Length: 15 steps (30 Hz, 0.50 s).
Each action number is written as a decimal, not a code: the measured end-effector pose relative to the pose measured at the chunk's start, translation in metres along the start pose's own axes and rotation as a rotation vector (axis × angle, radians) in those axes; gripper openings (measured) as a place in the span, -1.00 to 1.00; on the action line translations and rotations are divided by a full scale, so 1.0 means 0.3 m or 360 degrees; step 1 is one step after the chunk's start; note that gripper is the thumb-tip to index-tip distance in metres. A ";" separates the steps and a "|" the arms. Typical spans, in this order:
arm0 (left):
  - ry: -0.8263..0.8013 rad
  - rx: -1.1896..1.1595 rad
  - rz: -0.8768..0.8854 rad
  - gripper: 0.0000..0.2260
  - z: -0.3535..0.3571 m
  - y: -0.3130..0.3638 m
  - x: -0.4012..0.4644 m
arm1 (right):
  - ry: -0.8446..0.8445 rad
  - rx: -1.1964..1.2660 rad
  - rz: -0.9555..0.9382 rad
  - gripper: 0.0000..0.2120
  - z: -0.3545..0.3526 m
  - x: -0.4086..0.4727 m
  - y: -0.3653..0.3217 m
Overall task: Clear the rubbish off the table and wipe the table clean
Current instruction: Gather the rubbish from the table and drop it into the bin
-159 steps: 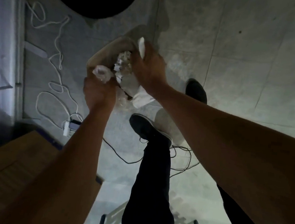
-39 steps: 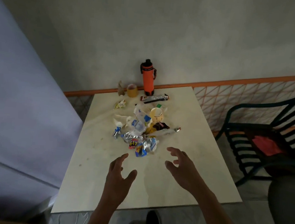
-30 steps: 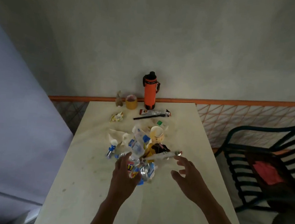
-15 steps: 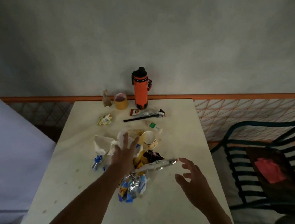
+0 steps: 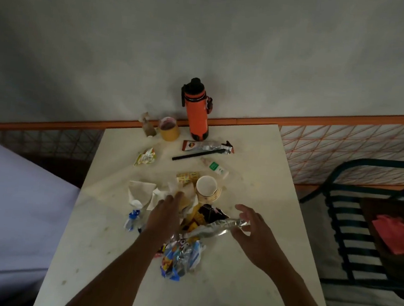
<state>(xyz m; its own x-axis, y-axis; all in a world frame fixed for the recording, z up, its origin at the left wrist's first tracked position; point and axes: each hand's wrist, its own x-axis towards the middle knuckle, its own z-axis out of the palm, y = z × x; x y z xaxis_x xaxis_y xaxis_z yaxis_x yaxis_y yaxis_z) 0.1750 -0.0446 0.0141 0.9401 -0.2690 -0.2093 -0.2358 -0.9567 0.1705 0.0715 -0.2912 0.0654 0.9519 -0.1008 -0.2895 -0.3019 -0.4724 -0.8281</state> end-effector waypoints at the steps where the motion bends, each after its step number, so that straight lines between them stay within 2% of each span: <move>1: 0.0078 -0.0087 0.0005 -0.56 -0.011 -0.010 0.004 | -0.0016 0.0001 0.0013 -0.51 0.009 0.014 -0.003; 4: 0.0278 -0.0281 -0.0046 -0.75 -0.057 -0.048 -0.020 | -0.0061 -0.0011 0.0064 -0.51 0.046 0.041 -0.004; 9: 0.0494 -0.0505 -0.0296 -0.72 -0.138 -0.136 -0.095 | -0.0099 -0.0132 0.0147 -0.52 0.107 0.072 0.015; 13: 0.0556 -0.0467 -0.0355 -0.78 -0.164 -0.225 -0.193 | -0.0128 -0.0318 0.0139 -0.52 0.177 0.104 0.014; 15: 0.0593 -0.0616 -0.0587 -0.78 -0.189 -0.248 -0.250 | -0.0181 -0.0386 0.0104 -0.51 0.226 0.119 0.010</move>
<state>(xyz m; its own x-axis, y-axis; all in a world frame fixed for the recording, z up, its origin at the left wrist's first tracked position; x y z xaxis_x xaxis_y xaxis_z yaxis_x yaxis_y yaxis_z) 0.1360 0.0531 0.0716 0.9812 0.1923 0.0157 0.1588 -0.8510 0.5006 0.1008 -0.2370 0.0200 0.9147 -0.0455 -0.4016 -0.3275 -0.6656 -0.6706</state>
